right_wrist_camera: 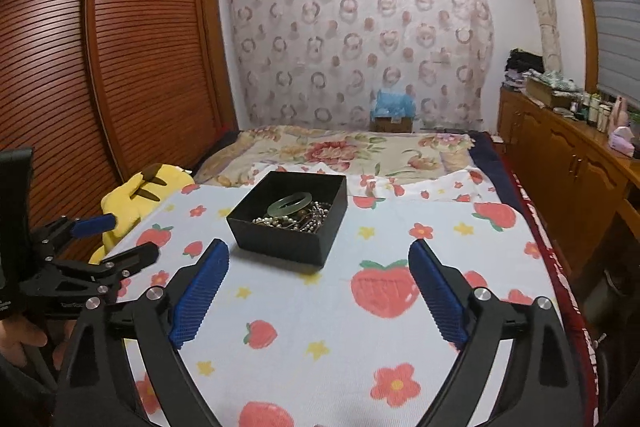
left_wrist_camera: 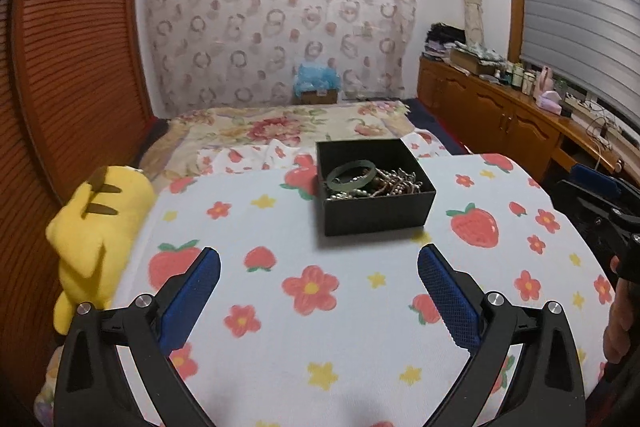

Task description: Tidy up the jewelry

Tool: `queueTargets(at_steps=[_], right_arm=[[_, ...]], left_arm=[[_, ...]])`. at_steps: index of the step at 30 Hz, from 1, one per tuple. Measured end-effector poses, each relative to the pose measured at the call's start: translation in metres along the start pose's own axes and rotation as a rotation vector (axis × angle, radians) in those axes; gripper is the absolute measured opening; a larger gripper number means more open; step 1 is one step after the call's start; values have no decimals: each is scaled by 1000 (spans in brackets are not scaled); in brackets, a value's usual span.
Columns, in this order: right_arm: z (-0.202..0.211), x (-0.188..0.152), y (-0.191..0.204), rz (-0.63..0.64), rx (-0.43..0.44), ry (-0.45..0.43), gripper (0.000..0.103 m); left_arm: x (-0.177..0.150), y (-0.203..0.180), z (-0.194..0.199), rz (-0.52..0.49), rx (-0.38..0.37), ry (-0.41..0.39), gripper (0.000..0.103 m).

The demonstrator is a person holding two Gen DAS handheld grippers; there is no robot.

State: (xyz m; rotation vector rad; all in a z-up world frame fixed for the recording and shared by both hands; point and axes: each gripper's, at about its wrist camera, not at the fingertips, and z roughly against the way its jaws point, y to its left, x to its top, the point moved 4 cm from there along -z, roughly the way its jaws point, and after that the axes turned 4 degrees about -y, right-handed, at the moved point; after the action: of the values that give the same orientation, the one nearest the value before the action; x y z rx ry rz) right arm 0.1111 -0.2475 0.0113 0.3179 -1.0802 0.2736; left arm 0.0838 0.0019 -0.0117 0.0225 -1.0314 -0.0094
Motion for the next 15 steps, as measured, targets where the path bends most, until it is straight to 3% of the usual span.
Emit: queueTargets(at_steps=[5,15], right_arm=[[21,-4,3,-17,2,-41,93],[27,-11,6,-13,-2,-46,93]], left_arm=[[-1,0,20,21,-4,-22,95],[-3,-9,30,2,-6,-35,96]])
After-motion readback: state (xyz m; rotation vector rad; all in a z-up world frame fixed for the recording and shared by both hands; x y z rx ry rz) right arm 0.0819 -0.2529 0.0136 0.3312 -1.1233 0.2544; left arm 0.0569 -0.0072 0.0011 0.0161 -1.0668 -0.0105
